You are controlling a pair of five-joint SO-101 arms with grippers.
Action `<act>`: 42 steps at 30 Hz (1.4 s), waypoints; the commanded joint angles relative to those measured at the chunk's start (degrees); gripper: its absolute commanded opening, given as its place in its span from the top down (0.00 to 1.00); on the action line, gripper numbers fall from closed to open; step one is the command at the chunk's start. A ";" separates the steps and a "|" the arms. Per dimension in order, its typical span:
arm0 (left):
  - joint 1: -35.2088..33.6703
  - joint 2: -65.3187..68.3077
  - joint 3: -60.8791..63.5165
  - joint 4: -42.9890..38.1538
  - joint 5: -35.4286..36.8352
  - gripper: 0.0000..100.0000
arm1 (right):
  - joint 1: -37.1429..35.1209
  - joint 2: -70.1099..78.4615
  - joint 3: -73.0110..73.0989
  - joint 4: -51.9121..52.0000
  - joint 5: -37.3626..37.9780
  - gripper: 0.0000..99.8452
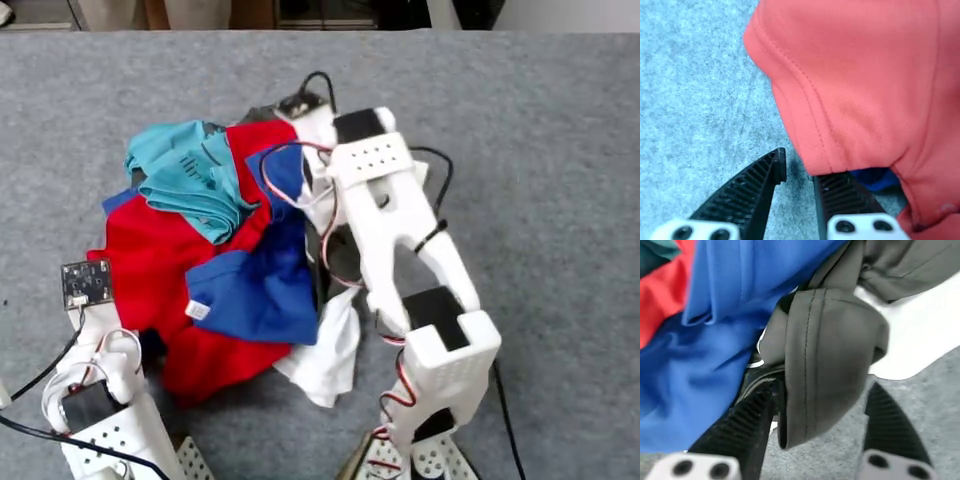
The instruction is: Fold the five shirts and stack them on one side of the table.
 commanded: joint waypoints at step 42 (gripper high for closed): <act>-0.18 -0.40 0.62 0.26 -0.18 0.91 | 53.05 -13.23 -84.09 4.13 6.95 1.00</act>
